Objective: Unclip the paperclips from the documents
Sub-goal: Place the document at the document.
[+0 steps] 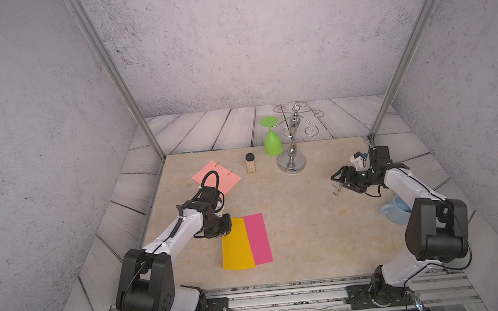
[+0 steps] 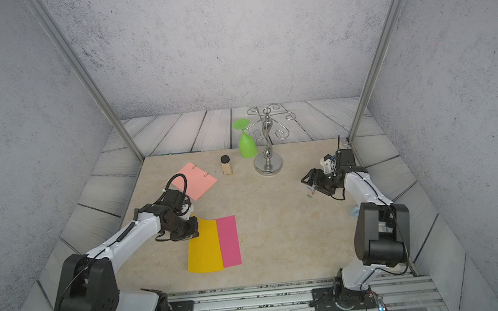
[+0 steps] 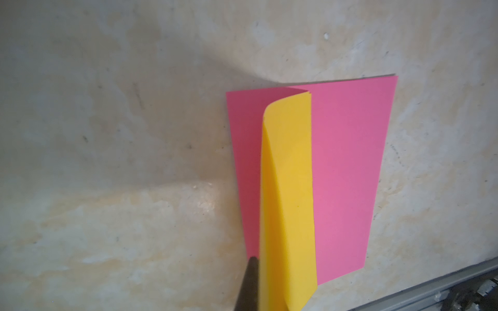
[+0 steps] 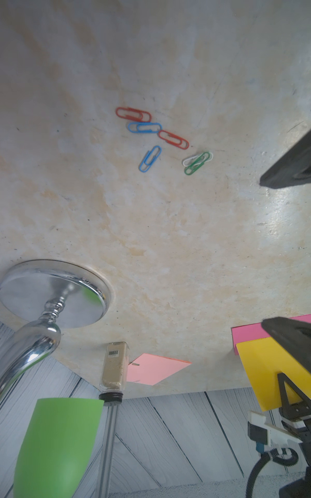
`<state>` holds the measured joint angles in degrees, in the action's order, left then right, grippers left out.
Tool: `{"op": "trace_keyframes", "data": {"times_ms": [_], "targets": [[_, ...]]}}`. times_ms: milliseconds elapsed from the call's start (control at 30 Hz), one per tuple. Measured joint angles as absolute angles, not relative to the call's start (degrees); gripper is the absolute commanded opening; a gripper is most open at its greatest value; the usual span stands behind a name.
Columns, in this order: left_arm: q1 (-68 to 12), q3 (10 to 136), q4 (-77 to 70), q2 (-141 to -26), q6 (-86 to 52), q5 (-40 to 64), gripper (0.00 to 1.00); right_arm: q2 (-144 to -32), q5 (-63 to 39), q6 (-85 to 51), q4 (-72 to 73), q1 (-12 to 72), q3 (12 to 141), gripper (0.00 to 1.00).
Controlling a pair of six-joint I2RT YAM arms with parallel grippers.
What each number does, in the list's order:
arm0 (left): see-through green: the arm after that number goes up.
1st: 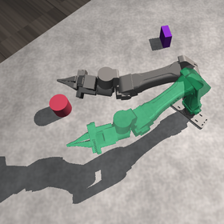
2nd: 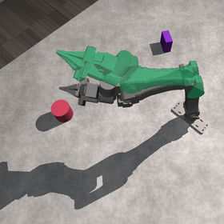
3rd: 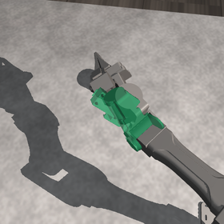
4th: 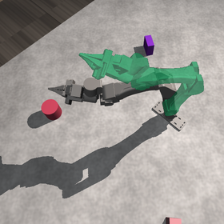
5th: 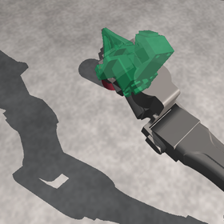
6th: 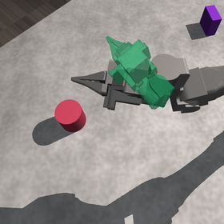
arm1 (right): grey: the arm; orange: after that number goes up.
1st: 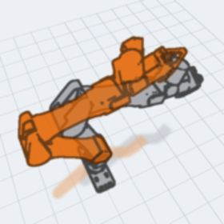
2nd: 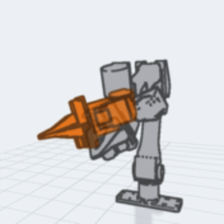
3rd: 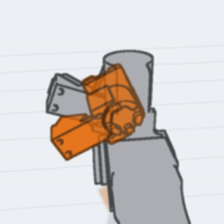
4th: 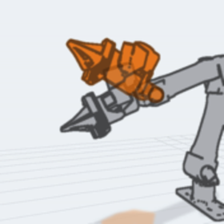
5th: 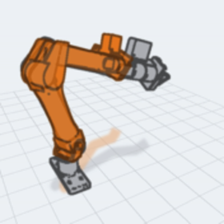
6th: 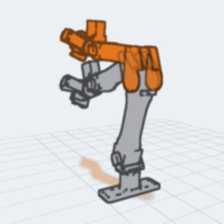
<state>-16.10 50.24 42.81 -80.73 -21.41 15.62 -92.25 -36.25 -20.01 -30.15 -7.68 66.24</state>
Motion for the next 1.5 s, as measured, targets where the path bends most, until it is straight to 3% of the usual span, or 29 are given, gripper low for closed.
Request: {"op": "trace_keyframes", "data": {"times_ms": [133, 400, 633, 967, 1100, 1433, 1500], "targets": [[-16.1, 50.7, 44.4, -81.6, -21.2, 12.3, 0.22, -92.2, -36.6, -20.0, -30.2, -7.7, 66.2, 0.77], [-15.7, 51.6, 47.8, -81.6, -22.8, 3.0, 0.70, -92.2, -37.5, -20.0, -30.2, -7.7, 66.2, 0.78], [-15.5, 51.9, 49.6, -79.9, -24.5, -2.5, 0.78, -92.2, -38.0, -20.0, -30.2, -7.7, 66.2, 0.79], [-14.9, 53.4, 48.4, -77.3, -24.7, -3.9, 0.77, -89.8, -39.6, -20.0, -30.2, -6.8, 64.4, 0.80], [-14.9, 58.2, 46.3, -80.0, -23.8, -2.7, 0.68, -88.1, -41.1, -19.9, -30.2, -4.7, 63.5, 0.80], [-14.9, 78.5, 40.9, -95.9, -18.3, -3.1, 0.34, -82.9, -44.6, -19.8, -29.8, 2.4, 61.5, 0.82], [-14.9, 82.1, 40.3, -100.0, -17.1, -3.8, 0.32, -82.6, -44.8, -19.8, -29.8, 2.9, 61.3, 0.82]]}}
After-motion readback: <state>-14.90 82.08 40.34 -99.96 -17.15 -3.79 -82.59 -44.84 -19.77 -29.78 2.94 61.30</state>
